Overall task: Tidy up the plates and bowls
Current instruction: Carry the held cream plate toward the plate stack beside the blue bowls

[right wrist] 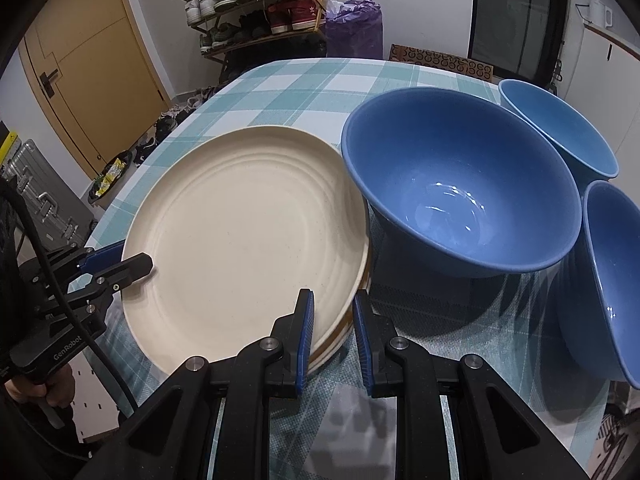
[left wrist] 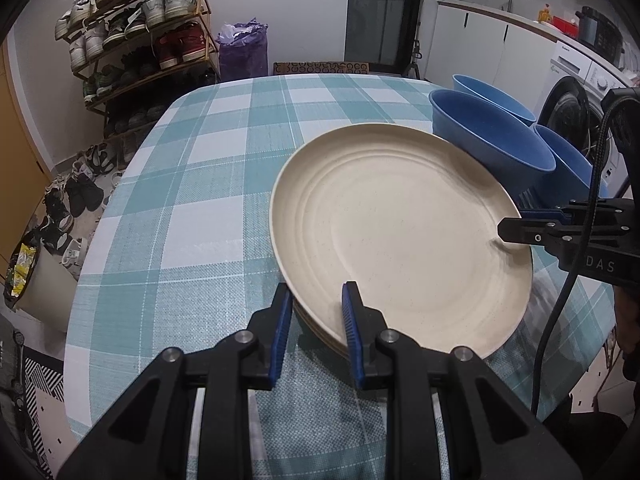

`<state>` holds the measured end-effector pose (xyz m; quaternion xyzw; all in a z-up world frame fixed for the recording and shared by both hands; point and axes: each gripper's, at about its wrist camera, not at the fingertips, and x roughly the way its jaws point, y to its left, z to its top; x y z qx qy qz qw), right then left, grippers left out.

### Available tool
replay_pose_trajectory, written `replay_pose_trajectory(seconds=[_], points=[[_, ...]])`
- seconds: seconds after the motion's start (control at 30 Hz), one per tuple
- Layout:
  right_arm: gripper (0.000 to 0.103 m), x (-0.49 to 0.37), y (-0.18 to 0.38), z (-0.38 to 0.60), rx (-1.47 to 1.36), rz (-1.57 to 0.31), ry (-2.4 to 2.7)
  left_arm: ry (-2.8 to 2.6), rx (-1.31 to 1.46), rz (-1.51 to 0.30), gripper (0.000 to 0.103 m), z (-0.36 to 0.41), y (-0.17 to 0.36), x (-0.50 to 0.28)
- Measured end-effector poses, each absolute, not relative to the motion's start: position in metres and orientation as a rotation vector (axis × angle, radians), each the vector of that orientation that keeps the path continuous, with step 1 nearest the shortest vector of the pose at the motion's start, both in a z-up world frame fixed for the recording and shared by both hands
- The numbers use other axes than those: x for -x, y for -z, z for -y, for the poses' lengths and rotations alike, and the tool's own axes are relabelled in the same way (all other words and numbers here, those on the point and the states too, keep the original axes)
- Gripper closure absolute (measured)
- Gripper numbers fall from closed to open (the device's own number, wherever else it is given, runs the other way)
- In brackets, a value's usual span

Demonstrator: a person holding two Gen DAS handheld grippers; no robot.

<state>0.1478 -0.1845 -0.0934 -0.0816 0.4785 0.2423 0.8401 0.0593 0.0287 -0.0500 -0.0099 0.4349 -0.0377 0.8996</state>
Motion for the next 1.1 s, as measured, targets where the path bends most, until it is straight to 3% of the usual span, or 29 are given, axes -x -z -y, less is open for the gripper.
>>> replay_pose_trajectory(seconds=[0.4, 1.1], points=[[0.083, -0.147, 0.097, 0.180, 0.205, -1.025, -0.499, 0.067, -0.003, -0.908, 0.079, -0.026, 0.054, -0.059], [0.081, -0.150, 0.105, 0.173, 0.260, -1.043, -0.475, 0.070, -0.057, -0.909, 0.070, -0.019, 0.055, -0.057]])
